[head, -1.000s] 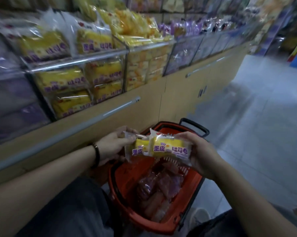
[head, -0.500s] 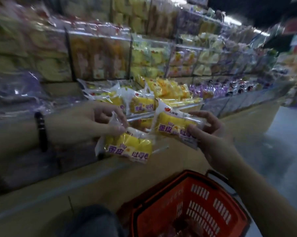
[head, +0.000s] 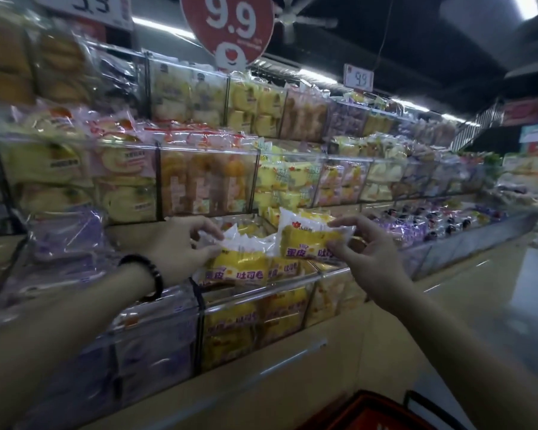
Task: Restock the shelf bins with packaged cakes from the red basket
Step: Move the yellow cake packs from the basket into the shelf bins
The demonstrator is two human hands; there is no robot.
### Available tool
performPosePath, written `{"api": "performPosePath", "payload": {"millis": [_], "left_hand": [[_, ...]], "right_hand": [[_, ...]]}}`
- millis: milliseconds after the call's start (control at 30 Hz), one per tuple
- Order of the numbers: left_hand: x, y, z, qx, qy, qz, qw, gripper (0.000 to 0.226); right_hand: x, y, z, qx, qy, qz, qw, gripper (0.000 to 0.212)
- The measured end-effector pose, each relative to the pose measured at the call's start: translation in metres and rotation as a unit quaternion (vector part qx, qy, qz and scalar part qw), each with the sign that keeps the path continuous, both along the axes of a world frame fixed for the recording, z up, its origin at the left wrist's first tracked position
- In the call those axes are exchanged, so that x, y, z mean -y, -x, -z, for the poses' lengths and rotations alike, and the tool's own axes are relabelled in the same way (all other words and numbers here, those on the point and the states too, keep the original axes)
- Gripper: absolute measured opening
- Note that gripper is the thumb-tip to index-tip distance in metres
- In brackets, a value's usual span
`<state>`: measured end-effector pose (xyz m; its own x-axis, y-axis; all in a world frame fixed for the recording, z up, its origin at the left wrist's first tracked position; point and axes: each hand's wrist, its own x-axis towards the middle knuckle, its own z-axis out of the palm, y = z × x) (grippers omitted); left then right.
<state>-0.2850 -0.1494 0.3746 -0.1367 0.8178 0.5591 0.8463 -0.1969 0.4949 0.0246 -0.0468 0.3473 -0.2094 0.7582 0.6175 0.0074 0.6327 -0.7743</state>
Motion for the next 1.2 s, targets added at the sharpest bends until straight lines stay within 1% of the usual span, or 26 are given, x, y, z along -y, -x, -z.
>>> {"api": "performPosePath", "payload": {"millis": [33, 133, 233, 333, 433, 500, 533, 567, 600, 633, 667, 700, 767, 800, 833, 867, 900, 967, 1000, 1033, 1100, 1200], "left_hand": [[-0.004, 0.001, 0.003, -0.023, 0.010, -0.005, 1.000, 0.013], [-0.003, 0.006, 0.007, -0.123, 0.092, -0.053, 0.987, 0.017], [0.001, 0.008, 0.004, -0.137, 0.134, -0.044, 0.980, 0.031], [0.001, 0.002, -0.001, -0.160, 0.153, -0.059, 0.973, 0.033], [0.004, -0.008, -0.005, -0.239, 0.190, -0.092, 0.948, 0.034], [0.007, -0.015, -0.007, -0.310, 0.204, -0.110, 0.922, 0.037], [0.008, -0.018, -0.007, -0.335, 0.206, -0.114, 0.913, 0.043], [0.009, -0.021, -0.006, -0.341, 0.197, -0.109, 0.913, 0.052], [0.010, -0.024, -0.005, -0.330, 0.183, -0.097, 0.921, 0.059], [0.008, -0.025, -0.003, -0.312, 0.161, -0.079, 0.933, 0.061], [0.007, -0.027, -0.002, -0.303, 0.139, -0.060, 0.941, 0.058], [0.004, -0.028, 0.001, -0.301, 0.123, -0.049, 0.944, 0.052], [-0.001, -0.029, 0.002, -0.301, 0.122, -0.042, 0.945, 0.042], [-0.003, -0.030, 0.003, -0.302, 0.131, -0.047, 0.943, 0.040], [-0.004, -0.032, 0.004, -0.308, 0.135, -0.053, 0.940, 0.039], [-0.006, -0.035, 0.004, -0.318, 0.138, -0.062, 0.936, 0.038], [-0.007, -0.038, 0.006, -0.329, 0.139, -0.070, 0.931, 0.038], [-0.010, -0.044, 0.011, -0.350, 0.136, -0.086, 0.923, 0.036], [-0.011, -0.046, 0.014, -0.355, 0.133, -0.093, 0.921, 0.036], [-0.012, -0.049, 0.016, -0.355, 0.130, -0.100, 0.920, 0.037], [-0.012, -0.051, 0.019, -0.357, 0.124, -0.110, 0.919, 0.039], [-0.011, -0.049, 0.021, -0.343, 0.128, -0.103, 0.925, 0.042]], "right_hand": [[-0.003, 0.001, 0.002, 0.020, -0.013, 0.013, 1.000, 0.021], [-0.010, 0.006, 0.008, 0.060, -0.039, 0.048, 0.996, 0.021], [-0.016, 0.012, 0.008, 0.067, -0.032, 0.071, 0.995, 0.024], [-0.017, 0.017, 0.010, 0.051, -0.003, 0.018, 0.999, 0.019], [-0.017, 0.026, 0.015, 0.101, 0.014, 0.003, 0.995, 0.020], [-0.020, 0.037, 0.017, 0.151, 0.016, 0.008, 0.988, 0.027], [-0.021, 0.042, 0.016, 0.170, 0.017, 0.007, 0.985, 0.031], [-0.021, 0.048, 0.013, 0.187, 0.020, 0.003, 0.982, 0.035], [-0.019, 0.053, 0.010, 0.209, 0.019, 0.001, 0.978, 0.039], [-0.017, 0.058, 0.007, 0.236, 0.012, 0.005, 0.972, 0.041], [-0.014, 0.060, 0.006, 0.270, 0.000, 0.021, 0.963, 0.043], [-0.013, 0.062, 0.004, 0.316, -0.015, 0.051, 0.947, 0.045], [-0.011, 0.061, -0.002, 0.432, -0.035, 0.142, 0.890, 0.041], [-0.008, 0.060, -0.006, 0.473, -0.036, 0.176, 0.863, 0.038], [-0.007, 0.059, -0.009, 0.494, -0.038, 0.195, 0.847, 0.036], [-0.005, 0.057, -0.010, 0.494, -0.051, 0.199, 0.845, 0.035], [-0.003, 0.057, -0.010, 0.482, -0.077, 0.192, 0.852, 0.037], [0.006, 0.056, -0.007, 0.401, -0.124, 0.143, 0.896, 0.040], [0.010, 0.056, -0.004, 0.365, -0.137, 0.118, 0.913, 0.037], [0.013, 0.056, 0.001, 0.356, -0.149, 0.109, 0.916, 0.032], [0.014, 0.059, 0.009, 0.391, -0.163, 0.129, 0.897, 0.029], [0.012, 0.066, 0.005, 0.440, -0.156, 0.142, 0.873, 0.032]]}}
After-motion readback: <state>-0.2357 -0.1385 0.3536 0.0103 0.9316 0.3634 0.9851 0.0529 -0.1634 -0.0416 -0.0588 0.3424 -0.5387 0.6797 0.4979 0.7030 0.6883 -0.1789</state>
